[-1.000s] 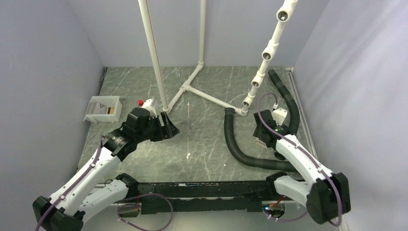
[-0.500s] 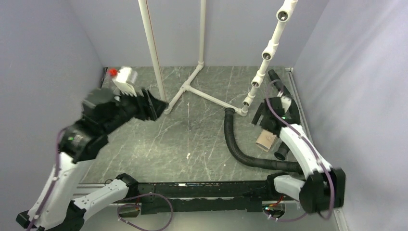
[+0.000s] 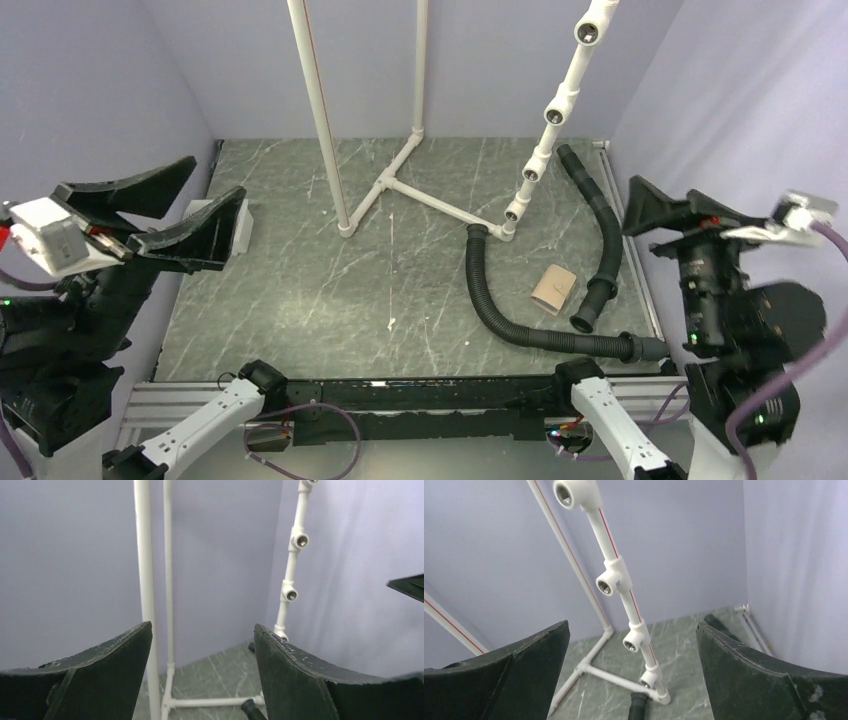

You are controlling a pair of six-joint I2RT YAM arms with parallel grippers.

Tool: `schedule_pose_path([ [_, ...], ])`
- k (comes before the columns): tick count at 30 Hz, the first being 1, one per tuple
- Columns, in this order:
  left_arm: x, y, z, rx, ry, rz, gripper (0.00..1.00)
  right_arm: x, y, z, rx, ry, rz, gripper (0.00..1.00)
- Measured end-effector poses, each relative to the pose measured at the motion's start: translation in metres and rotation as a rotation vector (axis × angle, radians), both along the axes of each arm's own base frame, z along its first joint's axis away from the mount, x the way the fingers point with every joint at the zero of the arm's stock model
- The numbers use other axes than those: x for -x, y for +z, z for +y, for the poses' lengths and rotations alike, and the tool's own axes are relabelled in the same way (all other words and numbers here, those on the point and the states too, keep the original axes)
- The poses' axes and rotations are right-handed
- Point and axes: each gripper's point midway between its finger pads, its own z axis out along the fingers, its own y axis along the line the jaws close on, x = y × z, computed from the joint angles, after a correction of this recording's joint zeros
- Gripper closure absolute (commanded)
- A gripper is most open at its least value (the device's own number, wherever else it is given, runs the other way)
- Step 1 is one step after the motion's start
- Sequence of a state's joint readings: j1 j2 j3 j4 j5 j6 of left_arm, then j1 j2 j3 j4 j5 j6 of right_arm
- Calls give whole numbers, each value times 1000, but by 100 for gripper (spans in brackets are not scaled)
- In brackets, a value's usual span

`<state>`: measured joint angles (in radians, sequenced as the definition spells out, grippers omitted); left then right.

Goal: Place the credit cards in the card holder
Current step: Reset both arms

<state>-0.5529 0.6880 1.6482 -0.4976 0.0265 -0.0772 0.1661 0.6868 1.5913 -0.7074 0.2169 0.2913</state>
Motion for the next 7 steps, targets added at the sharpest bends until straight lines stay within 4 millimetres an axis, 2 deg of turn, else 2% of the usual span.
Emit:
schedule_pose_path([
  [3,6,9,10,35,30,-58,20,28,15,-6,11,-8,-111,0],
  [7,8,17,17,66,54,-84,20,63,21,-15,0,-26,-236,0],
])
